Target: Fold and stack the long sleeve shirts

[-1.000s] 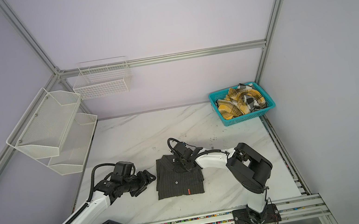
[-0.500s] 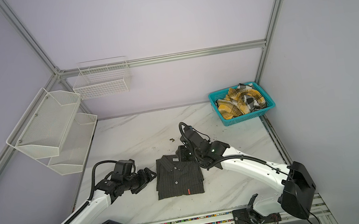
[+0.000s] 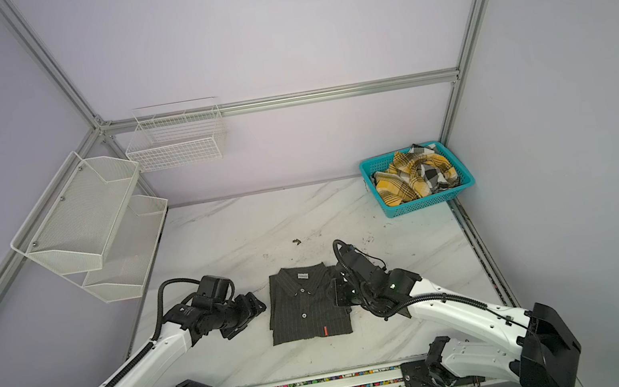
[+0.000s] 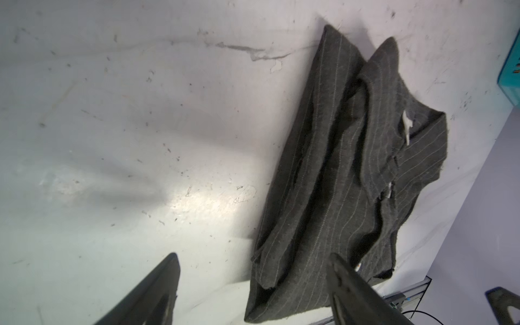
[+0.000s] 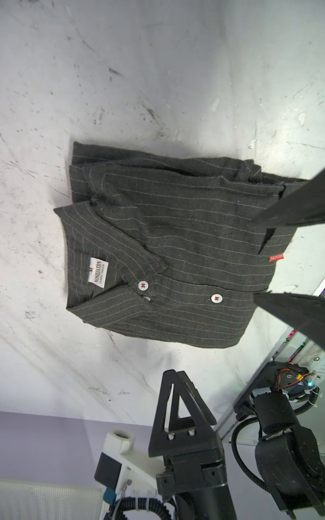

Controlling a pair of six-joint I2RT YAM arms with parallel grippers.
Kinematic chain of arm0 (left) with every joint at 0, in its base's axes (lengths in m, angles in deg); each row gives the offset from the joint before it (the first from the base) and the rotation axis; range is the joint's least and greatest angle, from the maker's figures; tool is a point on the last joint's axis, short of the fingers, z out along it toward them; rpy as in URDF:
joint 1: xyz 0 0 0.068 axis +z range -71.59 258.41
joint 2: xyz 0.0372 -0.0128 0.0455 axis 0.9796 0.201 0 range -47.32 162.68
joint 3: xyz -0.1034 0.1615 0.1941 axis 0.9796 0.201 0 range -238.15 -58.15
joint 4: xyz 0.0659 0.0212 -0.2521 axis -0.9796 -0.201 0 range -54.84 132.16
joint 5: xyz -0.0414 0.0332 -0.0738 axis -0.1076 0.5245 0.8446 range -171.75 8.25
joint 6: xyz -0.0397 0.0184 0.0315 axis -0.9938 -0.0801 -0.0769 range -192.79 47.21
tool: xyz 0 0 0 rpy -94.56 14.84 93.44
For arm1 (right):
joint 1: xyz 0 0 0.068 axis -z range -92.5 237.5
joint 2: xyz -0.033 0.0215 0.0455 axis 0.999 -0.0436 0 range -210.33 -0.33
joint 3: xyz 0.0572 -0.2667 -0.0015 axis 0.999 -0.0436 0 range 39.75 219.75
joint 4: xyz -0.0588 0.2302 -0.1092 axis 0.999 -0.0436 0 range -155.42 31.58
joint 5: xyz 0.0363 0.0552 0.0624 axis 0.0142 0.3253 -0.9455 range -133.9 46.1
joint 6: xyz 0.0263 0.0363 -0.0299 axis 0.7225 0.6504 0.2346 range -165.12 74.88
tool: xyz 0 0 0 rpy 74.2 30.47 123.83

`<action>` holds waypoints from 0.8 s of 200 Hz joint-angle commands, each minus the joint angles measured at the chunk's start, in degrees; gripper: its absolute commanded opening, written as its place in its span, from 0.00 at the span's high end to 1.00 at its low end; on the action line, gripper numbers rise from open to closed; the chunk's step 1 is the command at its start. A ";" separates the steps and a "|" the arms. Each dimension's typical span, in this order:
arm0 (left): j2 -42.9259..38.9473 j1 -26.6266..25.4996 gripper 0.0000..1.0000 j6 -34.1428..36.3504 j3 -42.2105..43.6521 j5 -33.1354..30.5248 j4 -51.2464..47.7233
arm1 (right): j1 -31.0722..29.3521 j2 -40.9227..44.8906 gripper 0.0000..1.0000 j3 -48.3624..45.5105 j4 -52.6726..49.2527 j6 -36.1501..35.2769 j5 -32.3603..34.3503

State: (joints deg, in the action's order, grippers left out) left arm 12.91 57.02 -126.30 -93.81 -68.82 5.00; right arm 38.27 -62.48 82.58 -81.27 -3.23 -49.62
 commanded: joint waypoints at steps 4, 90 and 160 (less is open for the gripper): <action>-2.51 0.25 0.18 -4.02 1.94 0.13 4.07 | -0.25 0.09 0.59 -3.18 0.70 0.31 -2.08; 4.66 -0.57 0.16 -7.45 10.60 10.11 34.47 | -0.11 -10.08 0.60 3.05 0.91 6.04 0.70; 15.43 -4.19 0.19 -7.68 13.92 11.62 39.01 | 0.62 -20.01 0.63 7.84 1.48 5.42 1.47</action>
State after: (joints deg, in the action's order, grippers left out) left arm 26.16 53.32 -133.73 -82.68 -57.08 43.03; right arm 38.33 -80.12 88.11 -79.76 2.01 -49.40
